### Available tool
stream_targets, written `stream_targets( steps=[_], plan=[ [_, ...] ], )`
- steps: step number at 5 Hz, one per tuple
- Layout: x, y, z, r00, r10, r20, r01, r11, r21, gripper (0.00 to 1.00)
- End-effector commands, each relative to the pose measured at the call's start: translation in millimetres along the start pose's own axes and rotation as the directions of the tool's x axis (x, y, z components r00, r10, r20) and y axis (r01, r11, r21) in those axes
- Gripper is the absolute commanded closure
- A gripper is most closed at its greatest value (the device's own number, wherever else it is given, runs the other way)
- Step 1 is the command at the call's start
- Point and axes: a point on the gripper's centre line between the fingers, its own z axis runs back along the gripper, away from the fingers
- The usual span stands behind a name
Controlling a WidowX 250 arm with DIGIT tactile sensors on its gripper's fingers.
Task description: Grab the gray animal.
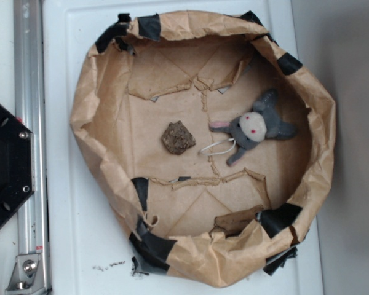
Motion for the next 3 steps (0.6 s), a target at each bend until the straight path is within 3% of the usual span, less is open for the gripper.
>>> stream_targets(
  steps=[1, 2, 3],
  plan=[
    [0, 0, 0, 1.000, 0.000, 0.000, 0.000, 1.000, 0.000, 0.00],
    [48, 20, -38, 0.982, 0.122, 0.142, -0.121, 0.993, -0.017, 0.00],
    [98, 23, -56, 0.953, 0.225, 0.204, -0.198, 0.969, -0.146, 0.00]
  ],
)
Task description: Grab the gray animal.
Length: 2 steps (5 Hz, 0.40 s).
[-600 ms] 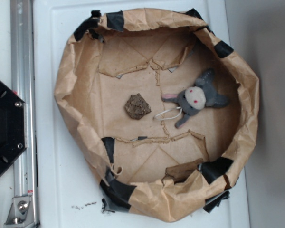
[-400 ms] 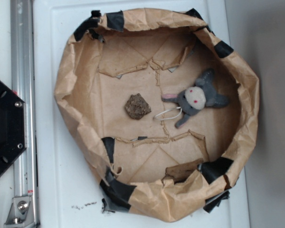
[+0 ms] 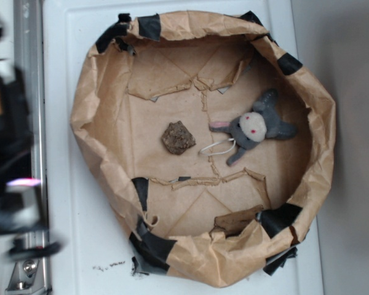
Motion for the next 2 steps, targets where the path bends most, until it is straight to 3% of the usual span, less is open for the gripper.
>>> stream_targets(
  steps=[1, 2],
  plan=[
    [88, 5, -60, 0.983, 0.179, 0.039, -0.171, 0.975, -0.144, 0.00],
    [107, 7, -118, 0.984, 0.178, -0.018, -0.178, 0.982, -0.065, 0.00]
  ],
)
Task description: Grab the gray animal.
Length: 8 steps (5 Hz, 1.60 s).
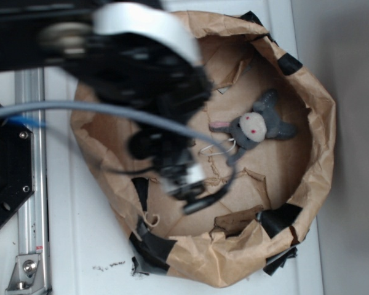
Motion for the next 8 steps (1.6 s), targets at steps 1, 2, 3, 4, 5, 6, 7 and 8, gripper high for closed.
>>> stream_targets(
  steps=[1, 2, 3, 4, 5, 6, 7, 8],
  plan=[
    [53, 3, -82, 1.000, 0.008, -0.006, -0.007, 0.984, 0.180, 0.00],
    [63, -6, -108, 0.999, -0.043, -0.012, 0.044, 0.977, 0.207, 0.00],
    [65, -6, -103, 0.999, -0.039, 0.037, 0.032, 0.985, 0.169, 1.00],
    [61, 4, -87, 0.997, -0.019, 0.080, 0.005, 0.985, 0.170, 1.00],
    [58, 0, -49, 0.991, -0.102, 0.086, 0.088, 0.984, 0.152, 1.00],
    [34, -6, 5, 0.967, -0.224, 0.117, 0.213, 0.972, 0.103, 1.00],
    [19, -24, 56, 0.978, -0.206, 0.034, 0.200, 0.970, 0.137, 1.00],
    [17, -26, 48, 0.975, -0.220, 0.015, 0.216, 0.966, 0.141, 1.00]
  ],
)
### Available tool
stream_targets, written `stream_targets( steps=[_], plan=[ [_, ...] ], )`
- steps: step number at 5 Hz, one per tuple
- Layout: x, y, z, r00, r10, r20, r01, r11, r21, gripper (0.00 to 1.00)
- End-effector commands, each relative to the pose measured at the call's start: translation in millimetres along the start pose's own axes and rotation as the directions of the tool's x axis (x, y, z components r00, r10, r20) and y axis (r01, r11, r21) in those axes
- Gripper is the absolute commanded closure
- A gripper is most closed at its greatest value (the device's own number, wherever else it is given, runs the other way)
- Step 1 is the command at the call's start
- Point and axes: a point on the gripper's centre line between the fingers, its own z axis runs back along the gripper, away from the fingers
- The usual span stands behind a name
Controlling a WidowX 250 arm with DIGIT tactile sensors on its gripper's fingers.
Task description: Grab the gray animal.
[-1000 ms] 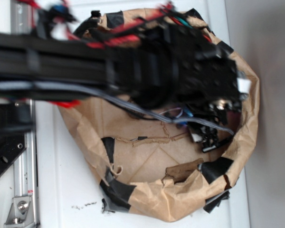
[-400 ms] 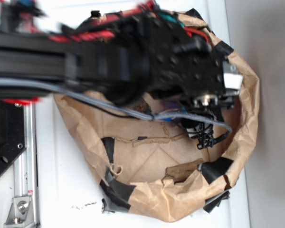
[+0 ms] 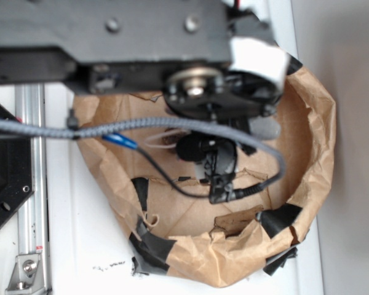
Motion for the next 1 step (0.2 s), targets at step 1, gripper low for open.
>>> stream_targets(
  steps=[1],
  plan=[
    [8.0, -2.3, 12.9, 0.998, -0.020, 0.057, 0.018, 0.999, 0.033, 1.00]
  ],
)
